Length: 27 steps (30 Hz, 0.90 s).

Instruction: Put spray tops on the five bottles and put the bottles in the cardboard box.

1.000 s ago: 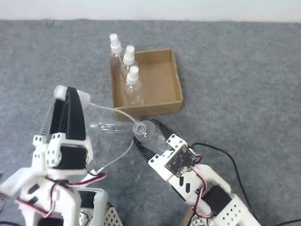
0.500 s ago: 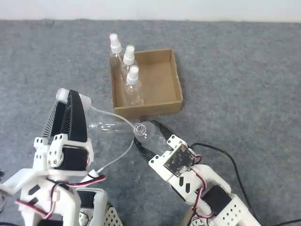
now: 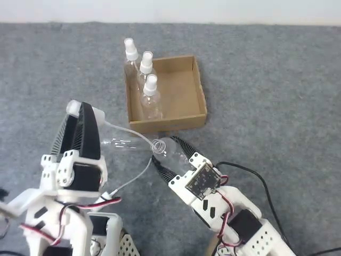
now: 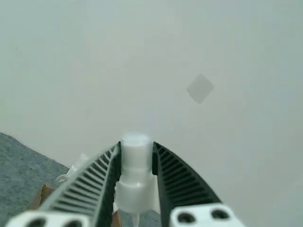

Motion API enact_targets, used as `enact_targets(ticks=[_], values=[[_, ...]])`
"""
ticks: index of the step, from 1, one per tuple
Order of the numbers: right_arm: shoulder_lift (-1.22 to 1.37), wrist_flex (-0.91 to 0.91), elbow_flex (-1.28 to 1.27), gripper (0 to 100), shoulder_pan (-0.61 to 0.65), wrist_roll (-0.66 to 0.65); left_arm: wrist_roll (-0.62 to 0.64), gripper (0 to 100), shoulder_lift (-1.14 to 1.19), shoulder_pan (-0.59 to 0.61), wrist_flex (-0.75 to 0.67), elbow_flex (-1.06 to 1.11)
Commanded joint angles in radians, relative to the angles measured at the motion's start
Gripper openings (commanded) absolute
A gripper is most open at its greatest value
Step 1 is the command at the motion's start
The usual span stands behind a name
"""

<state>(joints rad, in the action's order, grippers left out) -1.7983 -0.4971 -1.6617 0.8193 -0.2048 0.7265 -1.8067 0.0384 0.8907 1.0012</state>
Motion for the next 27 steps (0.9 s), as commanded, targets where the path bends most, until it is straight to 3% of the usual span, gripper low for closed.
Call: enact_targets(ticks=[1, 8, 17, 27], values=[[-0.004, -0.005, -0.021, 5.1, 0.004, -0.015, -0.015, 1, -0.018, -0.006, -0.005, -0.001], [-0.001, -0.007, -0.021, 5.1, 0.004, -0.015, -0.038, 1, -0.018, -0.014, -0.006, 0.027], [-0.001, -0.007, -0.021, 5.1, 0.004, -0.015, -0.087, 1, -0.018, -0.161, -0.017, 0.091], [-0.001, -0.007, -0.021, 5.1, 0.002, -0.015, -0.117, 1, -0.018, -0.201, -0.009, 0.131]])
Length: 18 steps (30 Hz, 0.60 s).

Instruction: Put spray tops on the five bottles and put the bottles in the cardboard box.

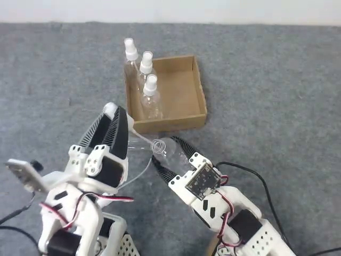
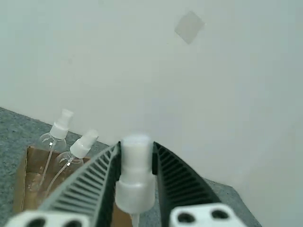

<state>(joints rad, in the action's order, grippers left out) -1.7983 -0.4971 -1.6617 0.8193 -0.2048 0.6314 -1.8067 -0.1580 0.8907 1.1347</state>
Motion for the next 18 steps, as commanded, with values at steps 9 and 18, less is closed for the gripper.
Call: enact_targets(ticks=[9, 18], values=[[-0.002, -0.028, -0.021, 5.1, 0.002, -0.014, -0.026, 1, -0.018, -0.091, -0.011, 0.042], [-0.012, -0.056, -0.021, 5.1, 0.002, -0.014, -0.048, 1, -0.017, -0.16, -0.008, 0.076]])
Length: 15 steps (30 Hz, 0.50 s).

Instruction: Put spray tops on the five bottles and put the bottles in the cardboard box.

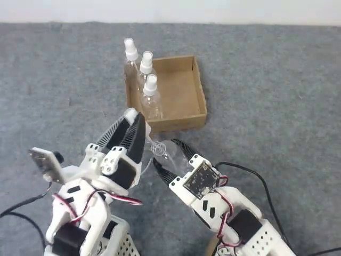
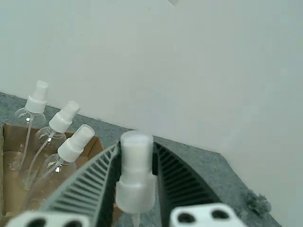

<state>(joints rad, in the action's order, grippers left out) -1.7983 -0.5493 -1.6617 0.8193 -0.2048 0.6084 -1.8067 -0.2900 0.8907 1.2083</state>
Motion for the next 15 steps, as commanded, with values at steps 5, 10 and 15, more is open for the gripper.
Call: enact_targets(ticks=[5, 10, 15], values=[[-0.012, -0.004, -0.021, 5.1, 0.002, -0.014, -0.112, 1, -0.017, -0.084, 0.031, 0.013], [-0.012, -0.004, -0.021, 5.1, 0.002, -0.014, -0.15, 1, -0.017, -0.078, 0.032, 0.016], [-0.012, -0.002, -0.021, 5.1, 0.002, -0.014, -0.187, 1, -0.017, -0.083, 0.029, 0.041]])
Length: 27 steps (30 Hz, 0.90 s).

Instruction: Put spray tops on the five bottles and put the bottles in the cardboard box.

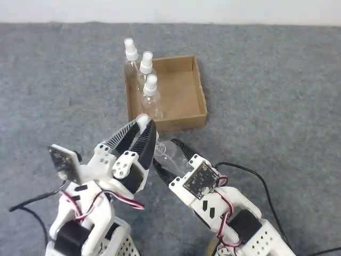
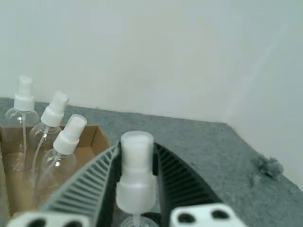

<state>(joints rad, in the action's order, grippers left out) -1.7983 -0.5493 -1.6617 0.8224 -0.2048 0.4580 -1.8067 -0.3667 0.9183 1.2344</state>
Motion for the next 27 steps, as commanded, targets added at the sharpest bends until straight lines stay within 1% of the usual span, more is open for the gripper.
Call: enact_targets(ticks=[1, 6, 8, 13, 16, 19, 27], values=[[-0.012, -0.001, -0.021, 5.1, -0.001, -0.014, -0.049, 2, -0.017, -0.008, 0.0, 0.021], [-0.012, -0.001, -0.021, 5.1, -0.001, -0.014, -0.063, 10, -0.017, 0.0, 0.014, 0.035], [-0.012, -0.001, -0.021, 5.1, -0.001, -0.014, -0.063, 12, -0.017, 0.0, 0.025, 0.039], [-0.012, 0.007, -0.021, 5.1, -0.022, -0.011, -0.064, 13, -0.017, -0.008, 0.026, 0.042], [-0.013, 0.019, -0.021, 5.1, -0.056, 0.063, -0.064, 13, -0.017, -0.008, 0.026, 0.044], [-0.013, 0.033, -0.021, 5.1, -0.061, 0.124, -0.064, 13, -0.017, -0.009, 0.026, 0.051], [-0.013, 0.033, -0.021, 5.1, -0.059, 0.126, -0.063, 13, -0.018, -0.009, 0.018, 0.058]])
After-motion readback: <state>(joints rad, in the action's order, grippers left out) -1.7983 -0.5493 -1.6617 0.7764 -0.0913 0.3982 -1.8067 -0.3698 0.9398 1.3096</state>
